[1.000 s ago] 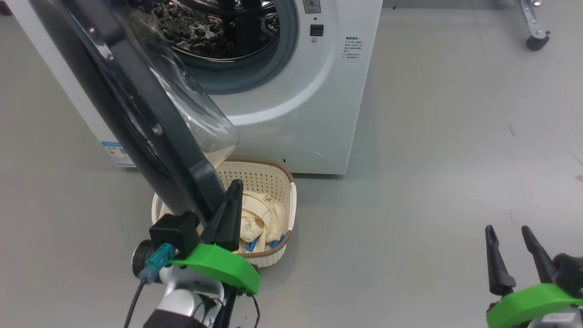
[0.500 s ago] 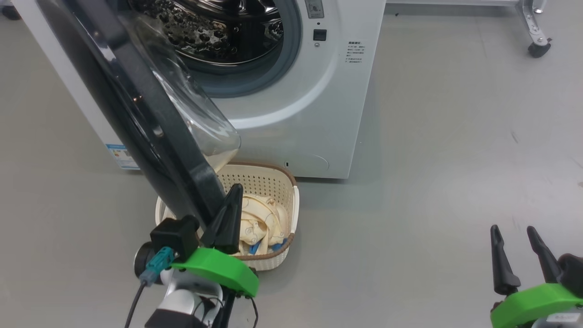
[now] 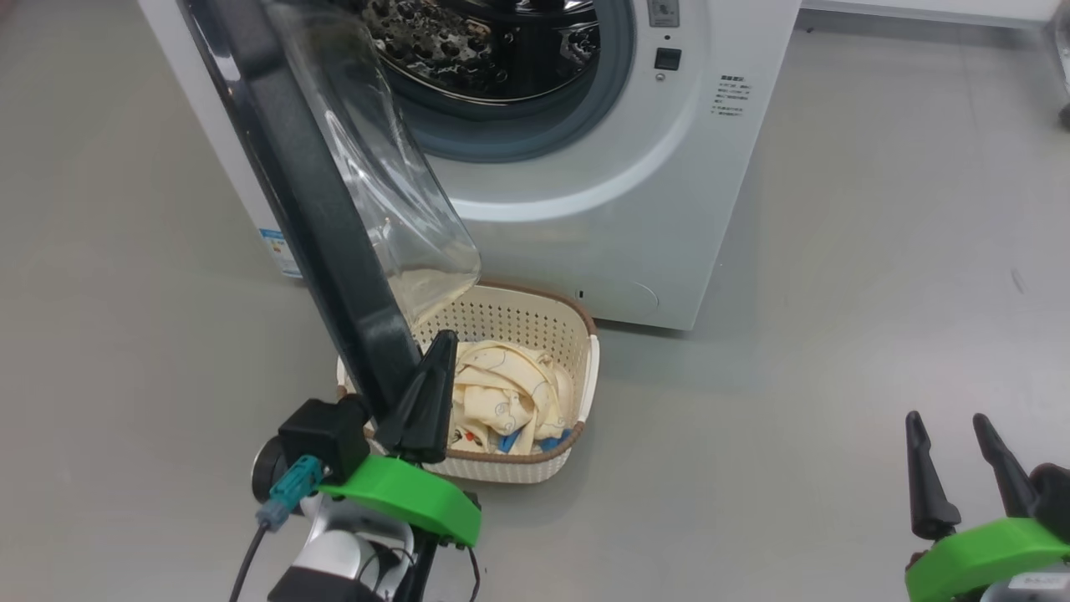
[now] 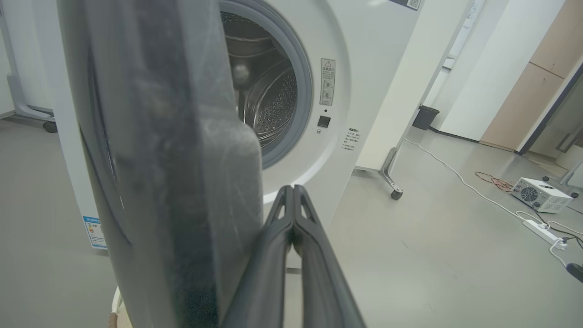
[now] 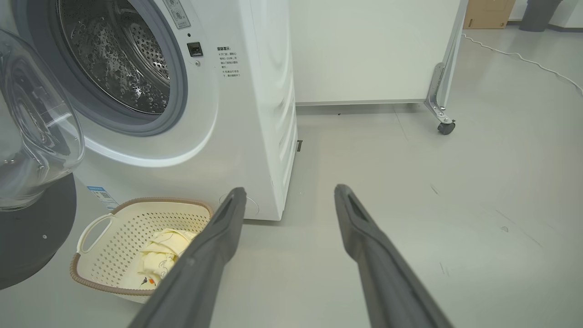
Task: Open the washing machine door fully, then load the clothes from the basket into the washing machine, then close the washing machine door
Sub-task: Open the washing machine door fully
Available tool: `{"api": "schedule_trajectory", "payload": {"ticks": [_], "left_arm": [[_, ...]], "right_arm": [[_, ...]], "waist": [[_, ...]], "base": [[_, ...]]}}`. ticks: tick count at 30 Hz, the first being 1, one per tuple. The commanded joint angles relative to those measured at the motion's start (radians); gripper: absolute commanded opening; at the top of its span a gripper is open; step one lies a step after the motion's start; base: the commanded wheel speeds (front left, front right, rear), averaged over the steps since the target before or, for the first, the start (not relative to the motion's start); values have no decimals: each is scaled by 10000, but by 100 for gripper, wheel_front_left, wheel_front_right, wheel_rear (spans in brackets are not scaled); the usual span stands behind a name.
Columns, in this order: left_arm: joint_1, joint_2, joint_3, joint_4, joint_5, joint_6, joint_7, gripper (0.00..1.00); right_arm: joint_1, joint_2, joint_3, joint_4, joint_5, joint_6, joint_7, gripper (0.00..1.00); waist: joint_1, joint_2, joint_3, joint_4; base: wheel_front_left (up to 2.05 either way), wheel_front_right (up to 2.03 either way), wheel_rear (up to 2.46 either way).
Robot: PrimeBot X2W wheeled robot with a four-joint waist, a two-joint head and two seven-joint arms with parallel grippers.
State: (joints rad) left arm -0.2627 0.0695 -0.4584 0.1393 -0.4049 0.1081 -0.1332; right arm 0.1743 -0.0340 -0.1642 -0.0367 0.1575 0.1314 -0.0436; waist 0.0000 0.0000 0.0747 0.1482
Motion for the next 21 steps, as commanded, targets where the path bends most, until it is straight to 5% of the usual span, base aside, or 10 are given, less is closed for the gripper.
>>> {"api": "schedule_trajectory", "payload": {"ticks": [1, 21], "left_arm": [[-471, 306, 573, -300, 7, 180, -93, 0], [82, 610, 675, -863, 109, 712, -239, 0]], "right_arm": [[-492, -162, 141, -411, -62, -7, 16, 100], [-572, -162, 3, -424, -83, -7, 90, 100]], "waist": [[0, 0, 2, 154], [0, 0, 117, 1728]], "base": [[0, 0, 0], [0, 0, 0]]}}
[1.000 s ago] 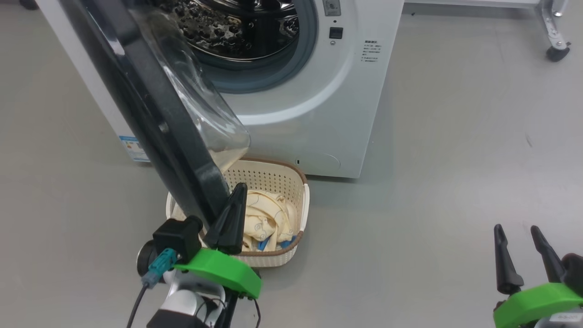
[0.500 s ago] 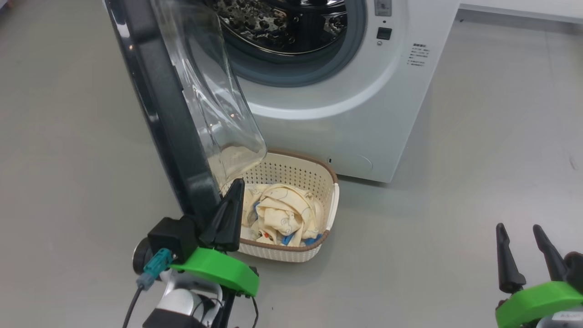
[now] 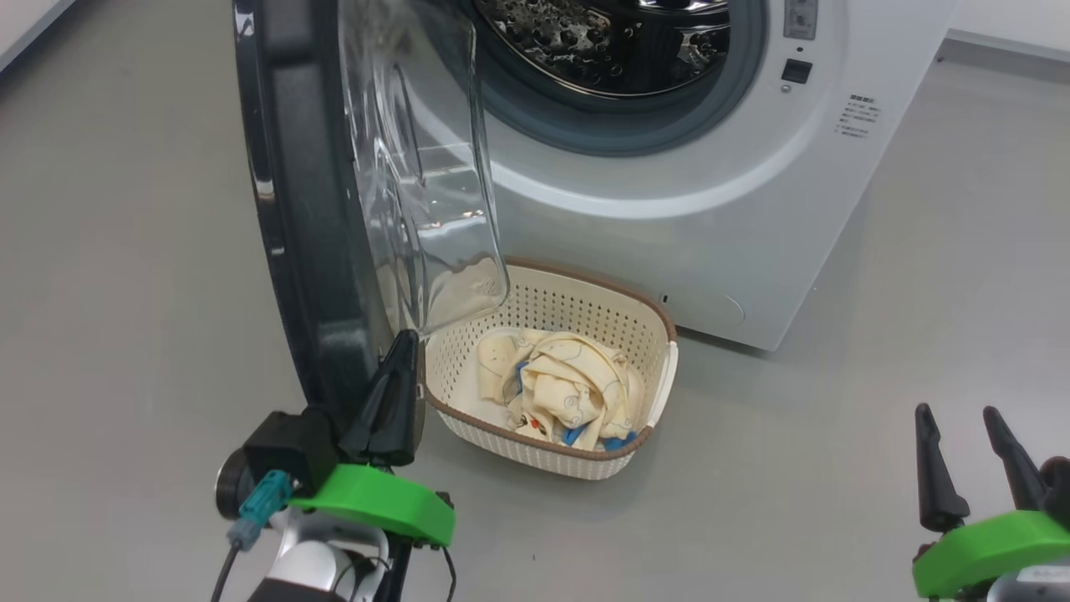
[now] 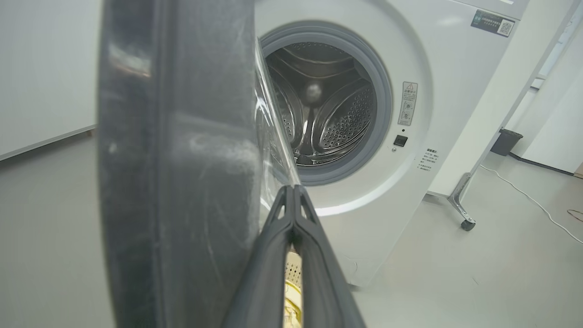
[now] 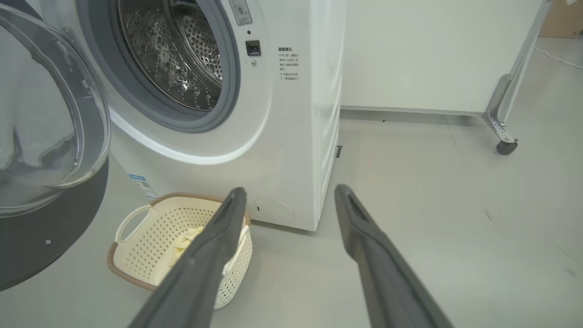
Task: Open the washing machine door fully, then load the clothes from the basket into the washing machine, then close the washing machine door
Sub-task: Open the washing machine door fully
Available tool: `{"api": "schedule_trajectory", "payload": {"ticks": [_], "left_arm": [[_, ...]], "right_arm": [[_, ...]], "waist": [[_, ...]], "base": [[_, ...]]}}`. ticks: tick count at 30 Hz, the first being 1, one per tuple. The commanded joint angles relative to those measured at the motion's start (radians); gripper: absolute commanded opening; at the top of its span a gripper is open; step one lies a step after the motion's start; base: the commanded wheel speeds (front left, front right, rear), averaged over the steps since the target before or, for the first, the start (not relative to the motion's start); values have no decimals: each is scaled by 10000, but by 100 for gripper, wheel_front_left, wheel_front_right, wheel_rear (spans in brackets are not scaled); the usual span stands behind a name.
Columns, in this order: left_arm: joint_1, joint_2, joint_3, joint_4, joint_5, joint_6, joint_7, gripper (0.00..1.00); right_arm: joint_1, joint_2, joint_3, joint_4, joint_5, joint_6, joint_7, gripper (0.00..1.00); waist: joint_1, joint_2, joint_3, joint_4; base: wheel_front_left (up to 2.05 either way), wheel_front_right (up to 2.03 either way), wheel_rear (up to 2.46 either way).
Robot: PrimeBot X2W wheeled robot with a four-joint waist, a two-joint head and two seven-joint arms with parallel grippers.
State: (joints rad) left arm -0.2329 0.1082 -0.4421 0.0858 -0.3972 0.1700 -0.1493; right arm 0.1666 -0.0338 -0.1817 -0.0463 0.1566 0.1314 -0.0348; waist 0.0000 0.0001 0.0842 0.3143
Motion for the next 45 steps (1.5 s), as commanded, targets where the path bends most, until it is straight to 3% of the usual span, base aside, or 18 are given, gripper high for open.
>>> {"api": "schedule_trajectory", "payload": {"ticks": [1, 11, 26, 31, 45], "left_arm": [[-182, 250, 544, -347, 22, 120, -88, 0], [192, 670, 1176, -372, -177, 423, -296, 0], [612, 1709, 2982, 103, -700, 1000, -672, 0], [358, 2100, 3614, 742, -941, 1016, -779, 0], [-1413, 2674, 4451, 3617, -1311, 531, -1043, 0]], "right_arm": [[-509, -164, 185, -329, -81, -7, 4, 100], [-601, -164, 292, -355, -74, -7, 32, 100], [-524, -164, 253, -308, -33, -7, 24, 100], [-539, -164, 256, -328, -17, -7, 61, 100], [-727, -164, 217, -341, 6, -7, 120, 100]], "waist": [[0, -1, 33, 116], [0, -1, 77, 224], [0, -1, -59, -112], [0, -1, -58, -254], [0, -1, 194, -375]], "base": [[0, 0, 0], [0, 0, 0], [0, 0, 0], [0, 0, 0], [0, 0, 0]]}}
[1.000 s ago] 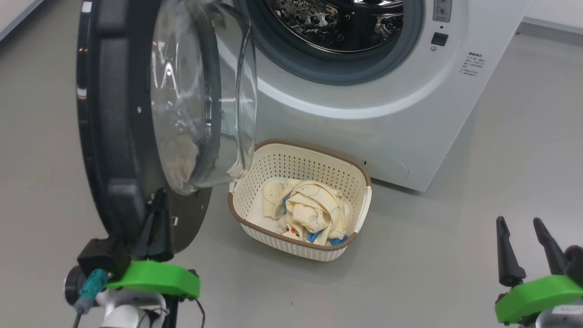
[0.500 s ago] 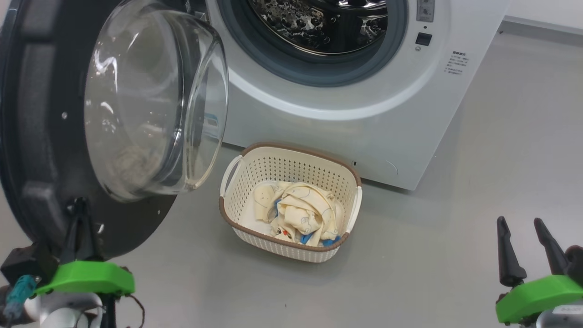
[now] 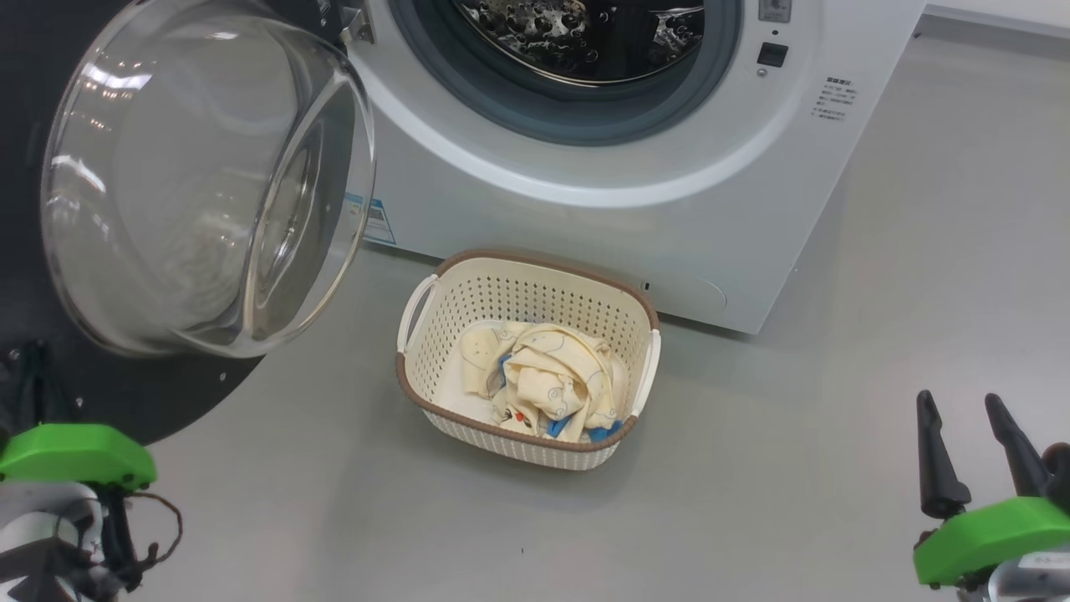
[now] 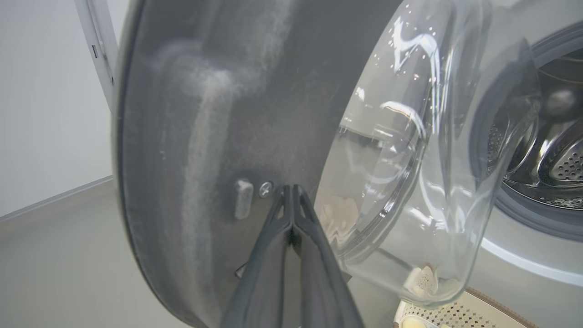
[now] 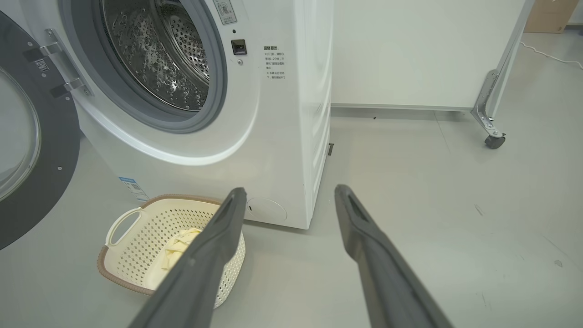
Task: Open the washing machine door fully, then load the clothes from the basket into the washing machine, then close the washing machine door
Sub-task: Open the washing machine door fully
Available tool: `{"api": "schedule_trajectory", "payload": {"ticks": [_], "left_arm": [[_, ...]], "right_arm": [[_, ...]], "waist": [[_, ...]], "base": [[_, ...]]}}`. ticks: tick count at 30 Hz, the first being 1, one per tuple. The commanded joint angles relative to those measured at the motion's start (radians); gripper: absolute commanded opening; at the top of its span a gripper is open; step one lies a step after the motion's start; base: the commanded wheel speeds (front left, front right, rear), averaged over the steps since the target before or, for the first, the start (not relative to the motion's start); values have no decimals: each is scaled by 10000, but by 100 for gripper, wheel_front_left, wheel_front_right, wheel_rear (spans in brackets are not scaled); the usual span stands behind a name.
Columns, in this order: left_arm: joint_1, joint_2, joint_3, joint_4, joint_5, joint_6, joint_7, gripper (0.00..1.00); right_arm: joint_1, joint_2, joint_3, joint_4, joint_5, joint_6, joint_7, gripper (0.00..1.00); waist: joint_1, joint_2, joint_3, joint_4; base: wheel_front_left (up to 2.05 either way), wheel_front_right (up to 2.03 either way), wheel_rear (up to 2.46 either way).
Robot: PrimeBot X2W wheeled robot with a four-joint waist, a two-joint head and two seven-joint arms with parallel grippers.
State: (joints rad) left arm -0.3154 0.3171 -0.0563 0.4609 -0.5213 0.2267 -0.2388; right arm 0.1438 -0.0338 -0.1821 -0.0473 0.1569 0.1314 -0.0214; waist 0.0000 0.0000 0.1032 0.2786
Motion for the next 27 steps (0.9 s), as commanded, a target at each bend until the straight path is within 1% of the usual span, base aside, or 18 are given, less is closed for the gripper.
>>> {"api": "schedule_trajectory", "payload": {"ticks": [1, 7, 17, 22, 27], "left_arm": [[-697, 663, 679, 31, -81, -90, -164, 0], [-1262, 1018, 1026, 959, -7, -330, -215, 0], [-2092, 1391, 1452, 2114, 120, -612, -227, 0], [-2252, 1397, 1668, 2307, 320, -730, -228, 0], [-2123, 1223, 1909, 2187, 540, -789, -228, 0]], "right_arm": [[-498, -164, 221, -330, 3, -7, -8, 100], [-503, -164, 195, -348, 17, -7, 13, 100], [-596, -164, 284, -389, -83, -7, 50, 100], [-594, -164, 311, -366, -89, -7, 40, 100], [-605, -164, 311, -324, -62, -7, 39, 100]], "waist": [[0, 0, 8, -35], [0, 0, 72, -136], [0, 0, 194, -284], [0, 0, 262, -353], [0, 0, 247, -396]], "base": [[0, 0, 0], [0, 0, 0], [0, 0, 0], [0, 0, 0], [0, 0, 0]]}}
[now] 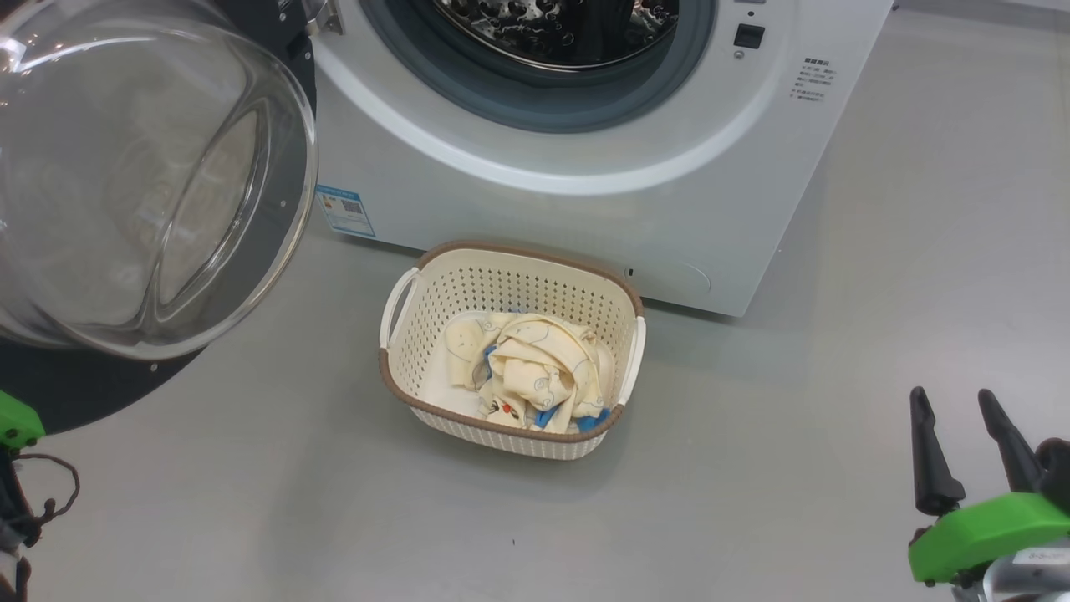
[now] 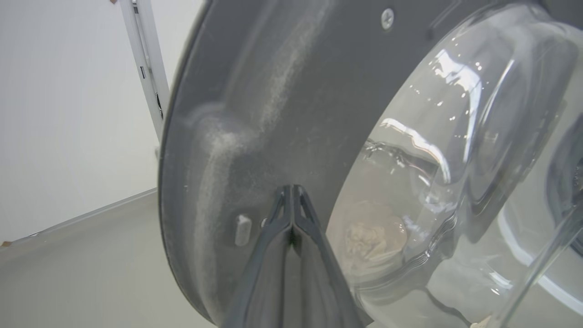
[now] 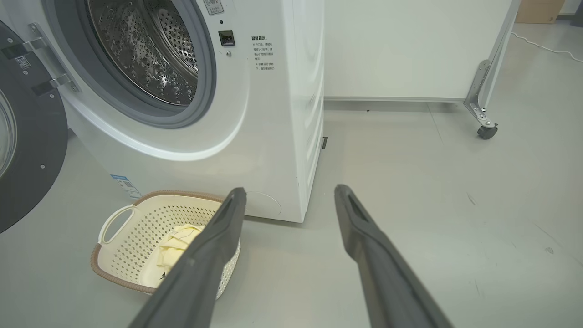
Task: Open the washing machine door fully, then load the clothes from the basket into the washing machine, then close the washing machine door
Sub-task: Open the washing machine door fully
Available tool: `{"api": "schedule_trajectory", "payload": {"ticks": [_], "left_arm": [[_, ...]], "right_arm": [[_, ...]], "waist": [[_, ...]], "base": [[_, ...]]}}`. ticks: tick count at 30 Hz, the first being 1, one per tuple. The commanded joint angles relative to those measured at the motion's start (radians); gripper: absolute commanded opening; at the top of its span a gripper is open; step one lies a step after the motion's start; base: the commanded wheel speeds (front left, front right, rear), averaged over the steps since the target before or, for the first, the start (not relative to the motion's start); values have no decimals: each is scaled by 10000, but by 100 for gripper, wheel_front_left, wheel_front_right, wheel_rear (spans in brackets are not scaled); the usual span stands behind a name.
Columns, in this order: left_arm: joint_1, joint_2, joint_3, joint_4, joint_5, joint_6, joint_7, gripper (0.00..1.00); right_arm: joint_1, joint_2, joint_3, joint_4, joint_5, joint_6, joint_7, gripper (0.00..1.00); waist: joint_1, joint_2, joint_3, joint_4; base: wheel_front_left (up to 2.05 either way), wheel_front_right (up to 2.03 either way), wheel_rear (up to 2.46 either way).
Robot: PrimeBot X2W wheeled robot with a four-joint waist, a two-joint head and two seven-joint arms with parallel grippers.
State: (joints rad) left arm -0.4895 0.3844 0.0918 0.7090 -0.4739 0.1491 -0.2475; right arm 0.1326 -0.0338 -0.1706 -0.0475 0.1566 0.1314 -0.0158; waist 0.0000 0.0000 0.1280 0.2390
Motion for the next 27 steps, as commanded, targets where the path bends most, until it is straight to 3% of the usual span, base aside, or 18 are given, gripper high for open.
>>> {"api": "schedule_trajectory", "payload": {"ticks": [1, 17, 18, 19, 20, 22, 23, 27], "left_arm": [[-329, 497, 481, -358, 109, -18, -142, 0], [1575, -703, 1395, -3115, 1049, -206, -143, 1], [1741, -815, 1345, -3374, 1128, -257, -143, 26], [1916, -906, 1278, -3602, 1211, -302, -143, 42], [2077, -975, 1221, -3846, 1290, -350, -143, 51], [2388, -1118, 1071, -4245, 1401, -451, -143, 95], [2533, -1195, 993, -4434, 1446, -486, -143, 100], [2984, -1480, 662, -5009, 1625, -510, -143, 100]], "right_arm": [[-501, -164, 192, -320, -61, -7, -19, 100], [-458, -164, 76, -326, -229, -7, 25, 100], [-449, -164, 71, -338, -239, -7, 30, 100], [-444, -164, 76, -361, -241, -7, 39, 100], [-446, -164, 76, -399, -240, -7, 38, 100], [-452, -164, 75, -453, -248, -7, 45, 100], [-454, -164, 81, -467, -255, -7, 52, 100], [-444, -164, 99, -478, -282, -7, 59, 100]], "waist": [[0, 0, -4, -7], [0, 0, -212, -43], [0, 0, -237, -44], [0, 0, -262, -54], [0, 0, -270, -68], [0, 0, -302, -93], [0, 0, -321, -109], [0, 0, -393, -158]], "base": [[0, 0, 0], [0, 0, 0], [0, 0, 0], [0, 0, 0], [0, 0, 0], [0, 0, 0], [0, 0, 0], [0, 0, 0]]}}
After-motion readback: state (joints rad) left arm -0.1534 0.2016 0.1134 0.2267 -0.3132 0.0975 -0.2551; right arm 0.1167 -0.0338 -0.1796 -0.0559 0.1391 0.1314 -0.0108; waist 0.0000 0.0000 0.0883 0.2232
